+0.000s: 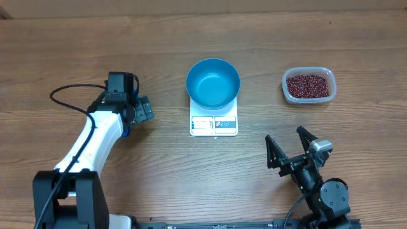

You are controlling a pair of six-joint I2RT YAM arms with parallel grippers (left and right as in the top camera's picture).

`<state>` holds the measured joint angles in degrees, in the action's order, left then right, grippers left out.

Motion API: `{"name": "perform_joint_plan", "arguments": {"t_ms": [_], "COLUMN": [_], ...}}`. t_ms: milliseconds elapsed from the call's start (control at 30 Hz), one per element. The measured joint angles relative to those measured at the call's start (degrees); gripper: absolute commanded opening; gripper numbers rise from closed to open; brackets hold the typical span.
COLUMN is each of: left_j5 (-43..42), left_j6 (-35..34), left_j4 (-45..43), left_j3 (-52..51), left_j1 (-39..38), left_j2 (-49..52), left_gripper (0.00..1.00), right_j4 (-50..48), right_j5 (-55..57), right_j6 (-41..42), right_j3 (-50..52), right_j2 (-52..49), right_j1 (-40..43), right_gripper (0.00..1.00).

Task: Scoop item into bowl and weigh 150g on scale
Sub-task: 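Move the left gripper down to the blue scoop and grasp its handle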

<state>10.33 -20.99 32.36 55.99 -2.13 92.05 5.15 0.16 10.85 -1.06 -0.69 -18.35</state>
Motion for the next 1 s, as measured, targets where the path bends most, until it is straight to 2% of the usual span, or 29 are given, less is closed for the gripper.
{"name": "perform_joint_plan", "arguments": {"t_ms": [167,367,533,700,1000], "left_j5": [0.5,0.9,0.9,0.6,0.6], "left_j6": [0.1,0.3,0.4,0.5,0.6], "left_j4": [-1.4,-3.6,-3.8,-4.2,-5.1], "left_j3": [0.0,0.0,0.0,0.0,0.0], "left_j1": [0.0,0.2,1.6,2.5,2.6], "left_j2": [3.2,4.5,4.5,5.2,5.5], "left_gripper": [0.97,0.81,0.75,0.63,0.49], "right_j4": [0.0,0.0,0.0,0.0,0.0], "right_j5": [0.0,0.0,0.0,0.0,0.0], "right_j6": [0.0,0.0,0.0,0.0,0.0], "right_j3": [0.0,0.0,0.0,0.0,0.0], "right_j2": [0.0,0.0,0.0,0.0,0.0], "right_j1": [0.0,0.0,0.0,0.0,0.0], "right_gripper": [1.00,1.00,1.00,1.00,1.00]}}
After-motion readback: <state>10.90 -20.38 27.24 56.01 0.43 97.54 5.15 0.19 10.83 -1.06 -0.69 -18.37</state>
